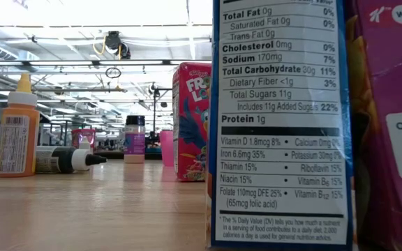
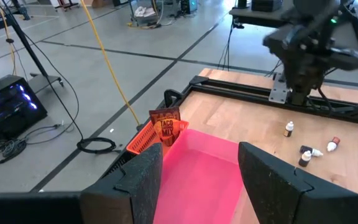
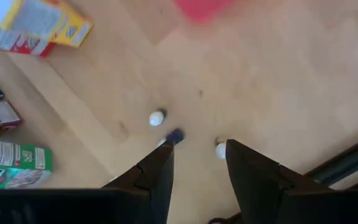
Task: Pick & Place Kitchen Items
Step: Put the small yellow food coloring bottle into the black bin
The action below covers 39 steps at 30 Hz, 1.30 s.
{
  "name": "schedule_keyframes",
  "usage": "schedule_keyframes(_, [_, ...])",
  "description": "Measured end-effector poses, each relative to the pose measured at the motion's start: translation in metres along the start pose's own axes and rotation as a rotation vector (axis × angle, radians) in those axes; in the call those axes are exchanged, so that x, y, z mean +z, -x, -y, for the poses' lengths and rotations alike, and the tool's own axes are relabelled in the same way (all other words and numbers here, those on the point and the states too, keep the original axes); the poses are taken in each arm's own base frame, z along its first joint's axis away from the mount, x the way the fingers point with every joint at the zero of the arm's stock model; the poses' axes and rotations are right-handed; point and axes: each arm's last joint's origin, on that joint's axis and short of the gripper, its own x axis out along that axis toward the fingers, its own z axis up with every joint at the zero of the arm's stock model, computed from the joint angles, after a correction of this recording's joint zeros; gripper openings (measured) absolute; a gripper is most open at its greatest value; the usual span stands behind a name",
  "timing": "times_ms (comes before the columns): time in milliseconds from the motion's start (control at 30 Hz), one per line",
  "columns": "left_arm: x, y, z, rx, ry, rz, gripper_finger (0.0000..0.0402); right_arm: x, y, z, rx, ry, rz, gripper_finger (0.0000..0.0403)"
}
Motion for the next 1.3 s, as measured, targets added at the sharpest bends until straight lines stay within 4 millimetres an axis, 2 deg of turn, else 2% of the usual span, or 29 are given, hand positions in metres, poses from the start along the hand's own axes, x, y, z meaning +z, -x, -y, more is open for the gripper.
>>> schedule_keyframes(333, [-0.001,0.000,0.000,0.000,-0.003,-0.005,0.0212,-0.033,-0.047,-0.014,-0.105,-0.077,-0.149,0.0141])
schedule_keyframes(700, [-0.001,0.000,0.000,0.000,-0.003,-0.005,0.0212,-0.052,-0.096,0.000,-0.217,-0.184,-0.223,0.0141])
schedule_keyframes(900, [0.000,0.000,0.000,0.000,-0.003,-0.004,0.0212,-0.056,-0.110,0.004,-0.225,-0.185,-0.225,0.0141])
schedule_keyframes(1300, [0.000,0.000,0.000,0.000,-0.003,-0.004,0.0212,-0.053,-0.123,0.010,-0.274,-0.182,-0.117,0.0141])
